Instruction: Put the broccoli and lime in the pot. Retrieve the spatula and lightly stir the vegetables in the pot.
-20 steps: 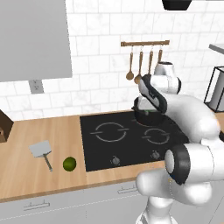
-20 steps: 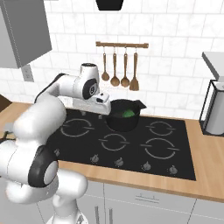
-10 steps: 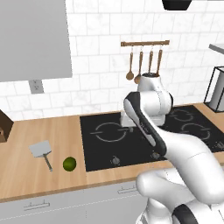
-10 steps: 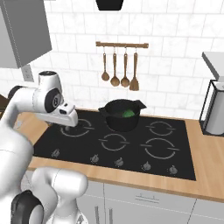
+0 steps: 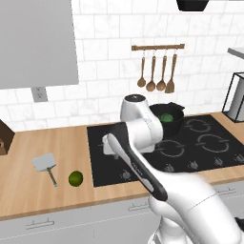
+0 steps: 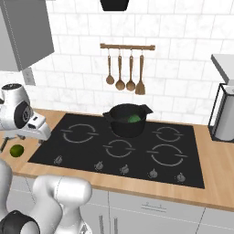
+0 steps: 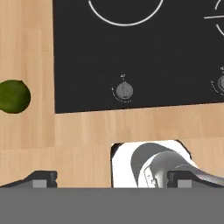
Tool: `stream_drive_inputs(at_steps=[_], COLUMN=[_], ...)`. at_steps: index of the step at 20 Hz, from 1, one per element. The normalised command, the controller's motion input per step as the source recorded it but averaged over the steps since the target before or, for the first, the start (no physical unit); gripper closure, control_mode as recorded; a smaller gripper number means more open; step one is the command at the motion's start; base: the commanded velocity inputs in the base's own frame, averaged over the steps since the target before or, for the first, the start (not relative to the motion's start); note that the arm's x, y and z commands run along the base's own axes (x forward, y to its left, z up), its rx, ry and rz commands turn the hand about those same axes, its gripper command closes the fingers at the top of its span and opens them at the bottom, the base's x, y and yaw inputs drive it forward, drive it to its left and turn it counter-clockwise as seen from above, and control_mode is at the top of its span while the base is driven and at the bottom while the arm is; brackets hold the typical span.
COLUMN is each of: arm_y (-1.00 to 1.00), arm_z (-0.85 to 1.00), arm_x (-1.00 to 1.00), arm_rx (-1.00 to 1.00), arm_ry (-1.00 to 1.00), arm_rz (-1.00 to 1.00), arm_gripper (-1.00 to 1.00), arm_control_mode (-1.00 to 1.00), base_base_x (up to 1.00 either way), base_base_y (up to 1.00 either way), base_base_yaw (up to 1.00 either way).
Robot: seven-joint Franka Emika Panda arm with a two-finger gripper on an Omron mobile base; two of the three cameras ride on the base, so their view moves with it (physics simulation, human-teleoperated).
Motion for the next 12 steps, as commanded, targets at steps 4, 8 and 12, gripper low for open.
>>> stream_drive_inputs(at_steps=[4,8,12], arm_y=[1.0,1.0,0.91], arm_z=[0.0,0.0,-0.06], arm_x=[0.0,0.01,0.02], arm_rx=[-0.02,-0.02,-0.01], arm_ry=[0.11,0.13,0.02], arm_rz=[0.0,0.0,0.02], arm_gripper=[-1.0,-1.0,-1.0], arm_control_mode=[-1.0,-1.0,-1.0], base_base_x=[0.0,0.0,0.0], base_base_y=[0.0,0.0,0.0], base_base_yaw=[0.0,0.0,0.0])
